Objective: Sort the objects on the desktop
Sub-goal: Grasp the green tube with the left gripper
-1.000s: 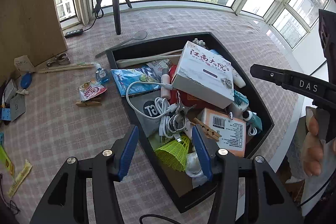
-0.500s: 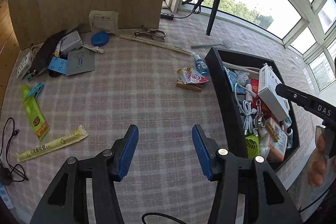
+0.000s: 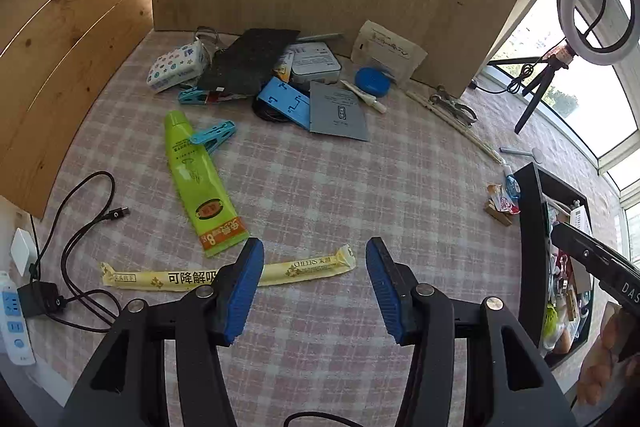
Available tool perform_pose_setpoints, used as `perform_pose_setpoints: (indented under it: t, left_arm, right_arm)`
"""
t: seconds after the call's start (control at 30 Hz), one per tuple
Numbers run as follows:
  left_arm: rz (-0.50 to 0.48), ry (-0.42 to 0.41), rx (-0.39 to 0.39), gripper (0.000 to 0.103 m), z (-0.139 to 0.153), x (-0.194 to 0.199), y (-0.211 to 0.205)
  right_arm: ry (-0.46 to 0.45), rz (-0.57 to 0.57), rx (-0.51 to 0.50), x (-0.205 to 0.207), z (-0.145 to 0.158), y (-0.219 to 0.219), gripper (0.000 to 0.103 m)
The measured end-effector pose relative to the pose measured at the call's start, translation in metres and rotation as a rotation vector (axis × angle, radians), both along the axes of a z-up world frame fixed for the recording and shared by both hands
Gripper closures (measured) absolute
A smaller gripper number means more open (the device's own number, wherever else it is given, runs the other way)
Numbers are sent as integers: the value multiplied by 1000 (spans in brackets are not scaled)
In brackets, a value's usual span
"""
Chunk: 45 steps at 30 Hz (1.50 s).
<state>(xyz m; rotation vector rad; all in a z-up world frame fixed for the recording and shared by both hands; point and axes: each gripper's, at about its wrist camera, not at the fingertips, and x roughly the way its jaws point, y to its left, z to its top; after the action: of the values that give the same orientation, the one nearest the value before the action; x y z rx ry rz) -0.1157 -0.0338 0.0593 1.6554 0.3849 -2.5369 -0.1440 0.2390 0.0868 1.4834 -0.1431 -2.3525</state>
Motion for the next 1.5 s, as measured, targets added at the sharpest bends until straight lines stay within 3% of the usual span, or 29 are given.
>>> perform_pose_setpoints:
  t: [0.2,0.33,0.73,0.97,1.2,1.33,1.5]
  left_arm:
    - [140,-28,-7,53,-12,-16,-70]
    - [213,-51,30,53,-24,-32,-105]
    - [290,-127,80,53,-70,-90,-149]
    - [291,-141,134,53,-87,-101,-149]
    - [272,-159,105,54,-97,-108,-138]
    - [273,-169,89,67,-97,-109,-138]
    - [273,-161,101,70,-98,-107,-143]
  right_arm:
    - [-7,123,11,-2,-15,-76,59]
    - [-20,209,19,-3,-25,-129,59]
    - [-59,385,104,-18,-80,-254,59]
    - [-80,408,142,-28,-103,-275,59]
    - [-71,376,177,-33,-109,-278,60]
    - [-75,368,187,-34,-113,-282,60]
    - [-62,373,187,-31,-114,-288,60]
